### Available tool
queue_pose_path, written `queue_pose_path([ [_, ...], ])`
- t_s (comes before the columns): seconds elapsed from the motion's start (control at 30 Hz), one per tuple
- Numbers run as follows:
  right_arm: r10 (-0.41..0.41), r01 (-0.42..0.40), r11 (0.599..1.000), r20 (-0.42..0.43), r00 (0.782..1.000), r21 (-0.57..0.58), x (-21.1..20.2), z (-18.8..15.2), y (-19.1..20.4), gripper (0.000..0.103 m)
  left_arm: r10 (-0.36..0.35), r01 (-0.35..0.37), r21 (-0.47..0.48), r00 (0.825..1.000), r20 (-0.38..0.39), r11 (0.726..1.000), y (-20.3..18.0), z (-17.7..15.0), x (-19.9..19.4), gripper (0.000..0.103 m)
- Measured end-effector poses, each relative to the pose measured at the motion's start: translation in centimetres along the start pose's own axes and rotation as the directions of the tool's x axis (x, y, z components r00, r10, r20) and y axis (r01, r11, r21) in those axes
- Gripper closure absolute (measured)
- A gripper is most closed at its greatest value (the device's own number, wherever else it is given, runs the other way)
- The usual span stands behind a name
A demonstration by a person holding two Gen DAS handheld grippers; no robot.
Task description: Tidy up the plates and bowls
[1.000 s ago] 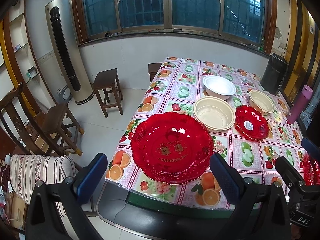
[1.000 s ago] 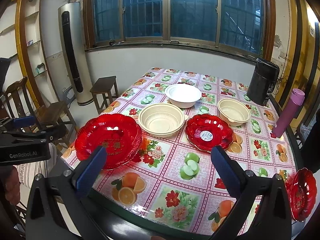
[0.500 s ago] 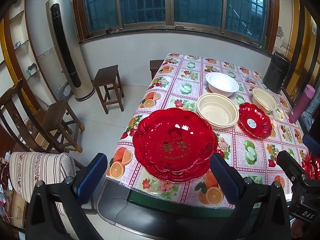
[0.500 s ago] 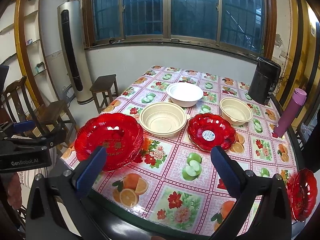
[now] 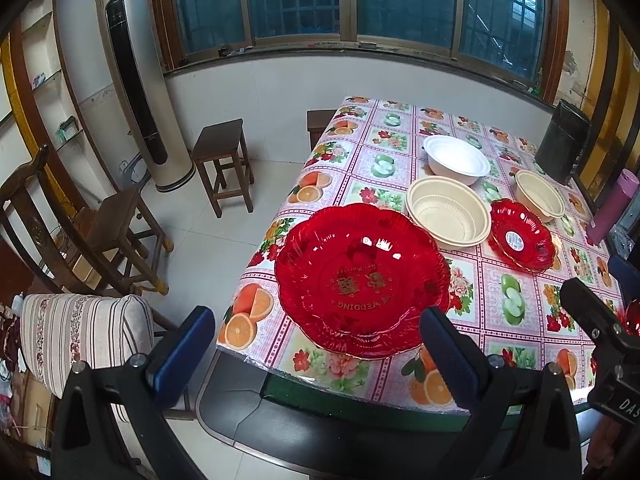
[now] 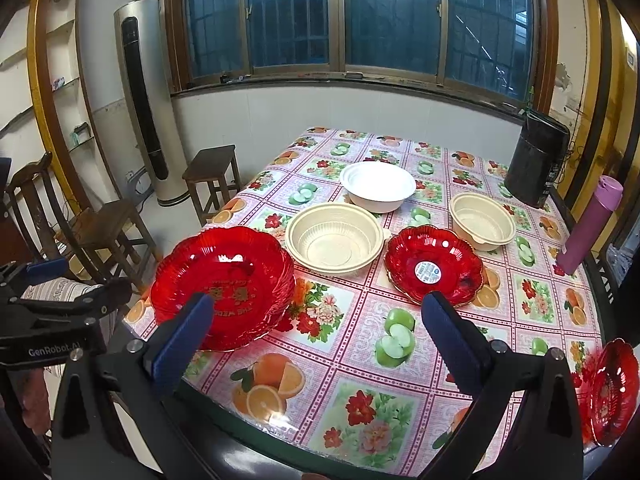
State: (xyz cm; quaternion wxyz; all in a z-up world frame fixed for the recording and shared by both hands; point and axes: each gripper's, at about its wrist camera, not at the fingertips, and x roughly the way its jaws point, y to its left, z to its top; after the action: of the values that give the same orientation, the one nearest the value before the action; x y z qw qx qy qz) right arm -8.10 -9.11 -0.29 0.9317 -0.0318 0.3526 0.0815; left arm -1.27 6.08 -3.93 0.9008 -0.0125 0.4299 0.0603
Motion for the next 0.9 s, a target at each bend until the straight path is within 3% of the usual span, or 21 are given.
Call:
queue_pose_path([
  [0.9, -0.002, 0.002, 1.0, -0.019, 1.0, -0.001, 0.67, 0.02, -0.35, 0.0, -0.01, 0.011, 0.011, 1.0, -0.006, 1.0, -0.9, 0.37, 0.24, 0.0],
])
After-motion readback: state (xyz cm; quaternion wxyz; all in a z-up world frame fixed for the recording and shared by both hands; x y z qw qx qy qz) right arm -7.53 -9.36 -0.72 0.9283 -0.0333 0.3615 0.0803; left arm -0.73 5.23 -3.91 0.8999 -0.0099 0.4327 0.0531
